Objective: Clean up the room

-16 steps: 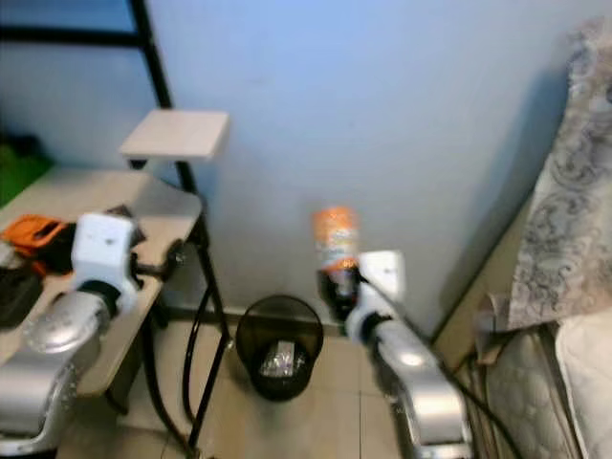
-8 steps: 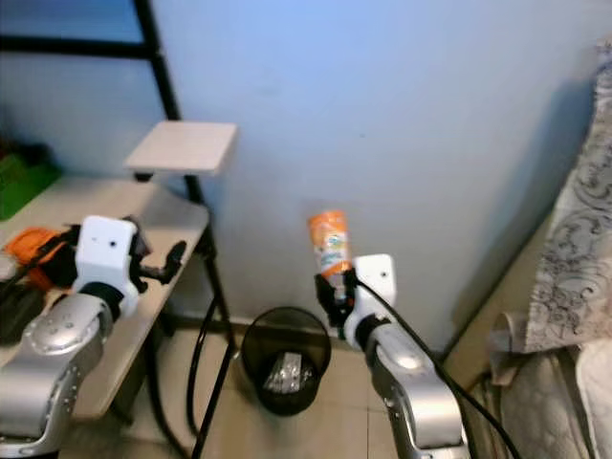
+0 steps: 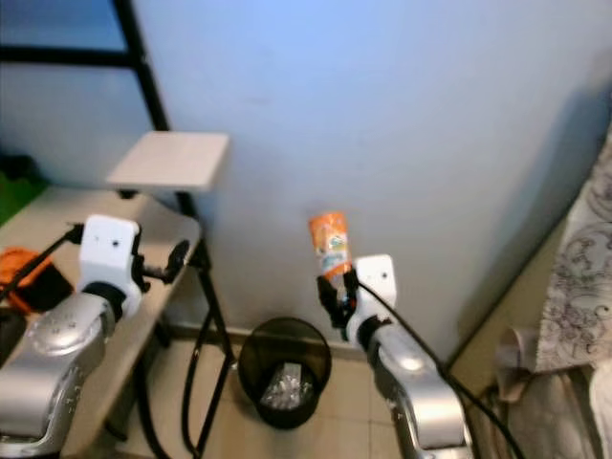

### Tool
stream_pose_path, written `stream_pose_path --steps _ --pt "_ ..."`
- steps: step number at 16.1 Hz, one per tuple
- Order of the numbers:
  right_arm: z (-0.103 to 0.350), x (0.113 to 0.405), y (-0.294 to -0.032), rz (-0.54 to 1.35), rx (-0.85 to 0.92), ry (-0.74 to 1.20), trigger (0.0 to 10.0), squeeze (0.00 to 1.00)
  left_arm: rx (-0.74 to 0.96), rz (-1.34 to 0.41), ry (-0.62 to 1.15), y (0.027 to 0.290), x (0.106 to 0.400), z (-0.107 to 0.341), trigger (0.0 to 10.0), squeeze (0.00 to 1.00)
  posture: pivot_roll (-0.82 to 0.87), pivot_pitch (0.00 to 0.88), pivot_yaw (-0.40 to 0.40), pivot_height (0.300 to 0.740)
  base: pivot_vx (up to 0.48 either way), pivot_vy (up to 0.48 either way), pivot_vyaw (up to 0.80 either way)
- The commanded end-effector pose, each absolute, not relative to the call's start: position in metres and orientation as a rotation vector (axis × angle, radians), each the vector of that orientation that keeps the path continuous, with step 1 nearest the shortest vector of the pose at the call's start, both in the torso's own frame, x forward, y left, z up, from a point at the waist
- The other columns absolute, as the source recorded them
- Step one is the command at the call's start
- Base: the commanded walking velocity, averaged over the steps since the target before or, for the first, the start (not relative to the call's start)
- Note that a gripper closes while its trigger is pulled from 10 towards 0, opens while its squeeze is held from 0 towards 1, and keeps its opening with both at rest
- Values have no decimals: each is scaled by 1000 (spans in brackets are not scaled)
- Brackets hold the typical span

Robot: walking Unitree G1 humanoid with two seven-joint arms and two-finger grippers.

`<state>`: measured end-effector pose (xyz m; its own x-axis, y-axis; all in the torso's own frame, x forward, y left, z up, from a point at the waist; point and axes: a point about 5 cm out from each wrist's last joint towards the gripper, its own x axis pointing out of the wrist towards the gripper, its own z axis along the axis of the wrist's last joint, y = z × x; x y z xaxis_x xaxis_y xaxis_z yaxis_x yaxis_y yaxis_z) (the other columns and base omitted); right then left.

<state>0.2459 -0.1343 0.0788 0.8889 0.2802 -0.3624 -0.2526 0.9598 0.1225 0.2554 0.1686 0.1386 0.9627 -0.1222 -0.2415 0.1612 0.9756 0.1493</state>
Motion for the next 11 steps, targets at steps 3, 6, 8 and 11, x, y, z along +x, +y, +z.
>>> stream_pose_path --steps 3,6,8,11 --pt "81 247 -135 265 66 378 10000 0 187 -144 221 172 255 143 10000 1000 30 0 36 740 291 0 0" --pt "81 247 -135 264 65 380 10000 0 189 -145 221 172 255 143 10000 1000 32 0 36 740 290 0 0" --pt "81 246 -135 264 66 382 10000 0 190 -146 222 172 254 143 10000 1000 33 0 37 740 289 0 0" --pt "81 245 -136 266 60 380 10000 0 236 -227 173 163 251 148 10000 1000 33 0 36 740 189 0 0"
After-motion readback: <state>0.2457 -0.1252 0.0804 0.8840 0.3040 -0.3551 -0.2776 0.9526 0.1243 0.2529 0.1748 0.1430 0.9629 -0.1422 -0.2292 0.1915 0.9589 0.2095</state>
